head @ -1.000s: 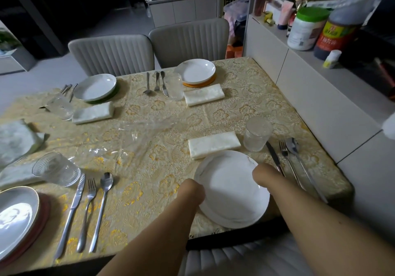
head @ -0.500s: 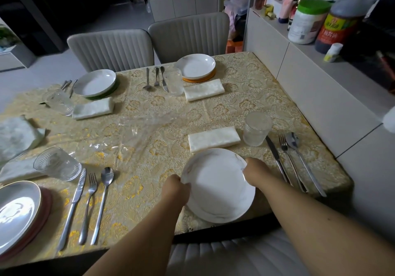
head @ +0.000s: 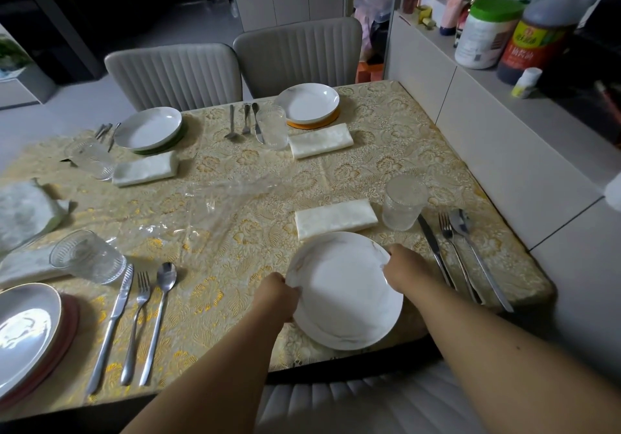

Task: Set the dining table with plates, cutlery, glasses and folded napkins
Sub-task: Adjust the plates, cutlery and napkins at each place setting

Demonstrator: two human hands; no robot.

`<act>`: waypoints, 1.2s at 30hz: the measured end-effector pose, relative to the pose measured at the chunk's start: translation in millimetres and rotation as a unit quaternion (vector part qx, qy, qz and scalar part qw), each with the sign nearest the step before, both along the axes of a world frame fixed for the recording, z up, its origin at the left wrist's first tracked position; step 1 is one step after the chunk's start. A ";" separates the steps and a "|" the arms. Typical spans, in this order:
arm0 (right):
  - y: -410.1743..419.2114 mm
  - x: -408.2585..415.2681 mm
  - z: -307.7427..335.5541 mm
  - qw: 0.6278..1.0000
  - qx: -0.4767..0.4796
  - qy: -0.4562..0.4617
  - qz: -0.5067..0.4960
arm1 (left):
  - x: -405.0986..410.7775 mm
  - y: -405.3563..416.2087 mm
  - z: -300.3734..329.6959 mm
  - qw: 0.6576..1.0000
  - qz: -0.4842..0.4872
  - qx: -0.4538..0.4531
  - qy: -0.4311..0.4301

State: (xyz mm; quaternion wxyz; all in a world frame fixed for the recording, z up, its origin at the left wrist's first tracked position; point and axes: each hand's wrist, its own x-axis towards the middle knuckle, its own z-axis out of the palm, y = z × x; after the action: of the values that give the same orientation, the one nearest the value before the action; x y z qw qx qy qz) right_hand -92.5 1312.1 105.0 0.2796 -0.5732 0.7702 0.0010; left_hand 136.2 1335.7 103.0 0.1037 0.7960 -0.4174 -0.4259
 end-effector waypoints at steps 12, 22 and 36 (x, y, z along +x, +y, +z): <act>-37.2 27.2 9.4 0.988 -0.122 -0.089 -0.018 | -11.1 -76.1 10.9 0.995 0.048 -0.083 0.019; -56.4 27.6 -3.7 0.996 -0.082 -0.036 0.001 | -31.2 -96.4 2.9 0.989 0.136 -0.035 0.056; -65.0 43.7 -8.3 0.993 -0.107 -0.015 0.050 | 3.8 -110.7 0.0 0.989 0.130 -0.051 0.042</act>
State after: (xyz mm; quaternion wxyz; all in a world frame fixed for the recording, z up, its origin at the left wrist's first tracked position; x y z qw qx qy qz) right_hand -48.9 1247.1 96.8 0.2276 -0.6376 0.7320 -0.0763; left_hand 140.0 1225.0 103.0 0.2162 0.8185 -0.3267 -0.4202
